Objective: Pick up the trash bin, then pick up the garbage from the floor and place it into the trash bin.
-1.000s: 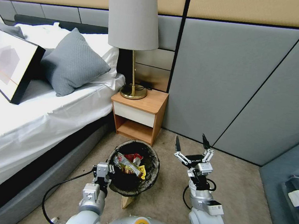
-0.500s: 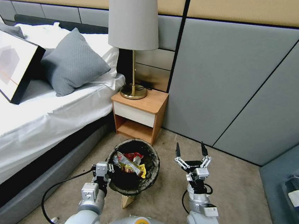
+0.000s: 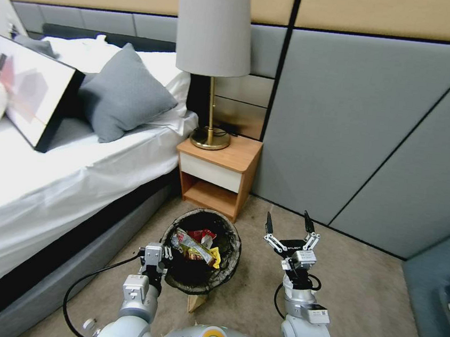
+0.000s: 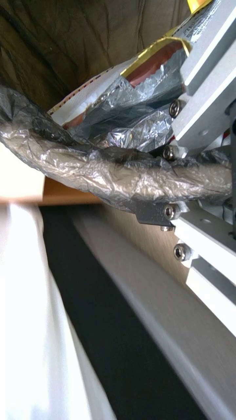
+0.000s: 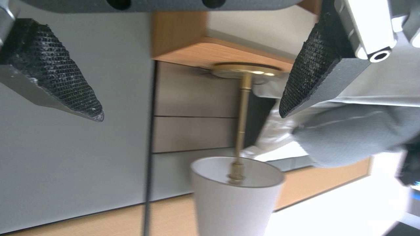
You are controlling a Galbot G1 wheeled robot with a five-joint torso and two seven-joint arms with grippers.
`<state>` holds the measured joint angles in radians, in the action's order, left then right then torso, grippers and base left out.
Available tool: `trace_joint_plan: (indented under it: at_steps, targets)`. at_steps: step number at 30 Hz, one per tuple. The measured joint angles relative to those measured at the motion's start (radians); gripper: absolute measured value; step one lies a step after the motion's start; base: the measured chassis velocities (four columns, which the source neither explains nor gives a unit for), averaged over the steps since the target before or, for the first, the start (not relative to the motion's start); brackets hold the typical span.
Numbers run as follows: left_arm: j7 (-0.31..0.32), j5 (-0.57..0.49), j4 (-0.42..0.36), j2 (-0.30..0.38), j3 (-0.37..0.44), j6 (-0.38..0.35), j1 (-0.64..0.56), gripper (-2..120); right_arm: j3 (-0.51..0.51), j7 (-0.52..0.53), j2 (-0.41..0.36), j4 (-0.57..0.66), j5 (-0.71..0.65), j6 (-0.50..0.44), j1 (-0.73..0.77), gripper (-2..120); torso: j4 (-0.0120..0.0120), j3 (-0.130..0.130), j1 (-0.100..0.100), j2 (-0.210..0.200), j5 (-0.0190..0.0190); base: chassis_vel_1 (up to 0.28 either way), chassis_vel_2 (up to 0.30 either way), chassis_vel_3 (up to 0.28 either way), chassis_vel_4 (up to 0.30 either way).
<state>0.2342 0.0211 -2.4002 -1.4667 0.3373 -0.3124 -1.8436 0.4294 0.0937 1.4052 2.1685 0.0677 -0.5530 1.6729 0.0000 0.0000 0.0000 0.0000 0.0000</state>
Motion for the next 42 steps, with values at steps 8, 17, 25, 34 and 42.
trace_joint_plan:
  at_steps: [8,17,25,34,42]
  targets:
    - [0.000,0.000,-0.003,0.001,-0.002,0.001,-0.002,0,0.000,0.000,-0.003,0.003,-0.003,0.005,-0.002,100,0.0001,0.000,0.000,0.000,0.0000,0.121,0.113,0.116,0.108]
    - [0.001,0.003,-0.003,0.002,-0.008,0.002,-0.005,0,-0.004,-0.003,-0.005,0.004,-0.001,0.009,-0.003,100,-0.0001,0.000,0.000,0.000,0.0000,0.118,0.116,0.129,0.124]
    - [0.003,0.006,0.002,0.001,-0.013,0.010,-0.005,0,-0.005,-0.008,-0.004,0.004,0.000,0.008,-0.004,100,0.0004,0.000,0.000,0.000,-0.0001,0.130,0.124,0.117,0.125]
    - [0.002,0.008,0.003,0.000,-0.015,0.014,-0.005,0,-0.005,-0.010,-0.005,0.005,0.000,0.009,-0.003,100,-0.0004,0.000,0.000,0.000,0.0000,0.029,0.026,0.030,0.029]
    - [0.002,0.008,-0.001,-0.001,-0.010,0.017,-0.007,0,-0.010,-0.009,-0.023,0.010,-0.003,0.043,0.004,100,-0.0001,0.000,0.000,0.000,0.0000,0.000,0.000,0.000,0.000]
